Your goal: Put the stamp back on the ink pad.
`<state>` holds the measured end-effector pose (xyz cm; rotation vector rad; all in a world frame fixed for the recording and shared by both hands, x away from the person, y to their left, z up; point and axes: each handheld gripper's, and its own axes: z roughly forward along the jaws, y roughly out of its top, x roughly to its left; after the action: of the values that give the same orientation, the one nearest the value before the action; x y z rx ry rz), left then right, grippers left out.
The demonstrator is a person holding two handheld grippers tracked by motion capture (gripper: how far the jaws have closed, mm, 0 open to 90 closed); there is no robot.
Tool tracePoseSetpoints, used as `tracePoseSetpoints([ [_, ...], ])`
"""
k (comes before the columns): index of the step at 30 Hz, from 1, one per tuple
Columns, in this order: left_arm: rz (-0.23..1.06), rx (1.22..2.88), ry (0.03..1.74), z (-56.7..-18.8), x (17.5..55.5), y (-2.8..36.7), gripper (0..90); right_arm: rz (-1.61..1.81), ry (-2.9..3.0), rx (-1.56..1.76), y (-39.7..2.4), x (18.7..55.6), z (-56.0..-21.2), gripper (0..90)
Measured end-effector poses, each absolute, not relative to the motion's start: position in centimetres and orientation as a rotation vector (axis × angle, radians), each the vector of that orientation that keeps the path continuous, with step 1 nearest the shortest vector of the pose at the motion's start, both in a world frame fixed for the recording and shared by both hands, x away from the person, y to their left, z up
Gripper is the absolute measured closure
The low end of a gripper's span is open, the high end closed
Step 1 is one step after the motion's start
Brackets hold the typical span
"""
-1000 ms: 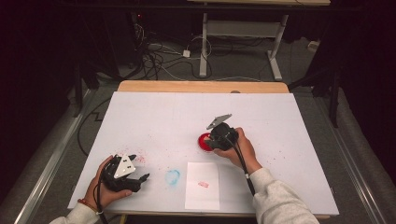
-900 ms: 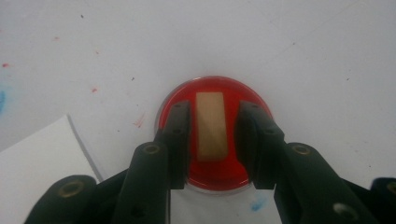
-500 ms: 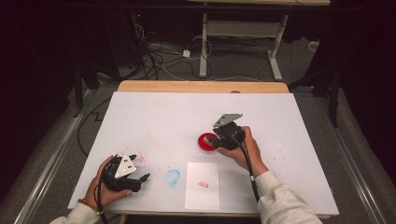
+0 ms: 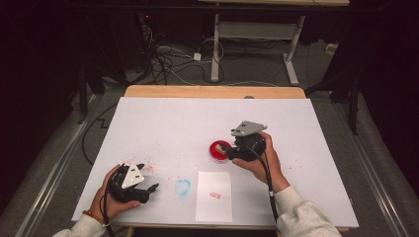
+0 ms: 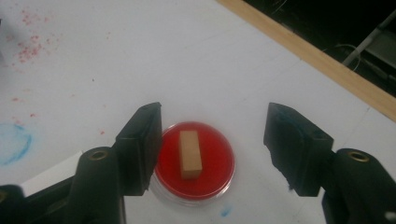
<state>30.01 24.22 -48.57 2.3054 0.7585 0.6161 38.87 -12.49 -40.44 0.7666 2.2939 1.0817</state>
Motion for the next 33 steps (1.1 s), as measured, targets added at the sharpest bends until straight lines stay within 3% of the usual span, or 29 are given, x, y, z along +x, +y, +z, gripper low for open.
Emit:
tracePoseSetpoints([
  [12, 0.628, 2.304, 0.748, -48.5, 30.0, 24.3, 18.1, 1.141, 2.177, 0.735, -13.1, 37.4, -39.6, 25.5],
  [33, 0.625, 2.294, 0.756, -48.3, 29.9, 24.4, 18.1, 1.15, 2.085, 0.642, -14.8, 34.3, -38.5, 23.5],
])
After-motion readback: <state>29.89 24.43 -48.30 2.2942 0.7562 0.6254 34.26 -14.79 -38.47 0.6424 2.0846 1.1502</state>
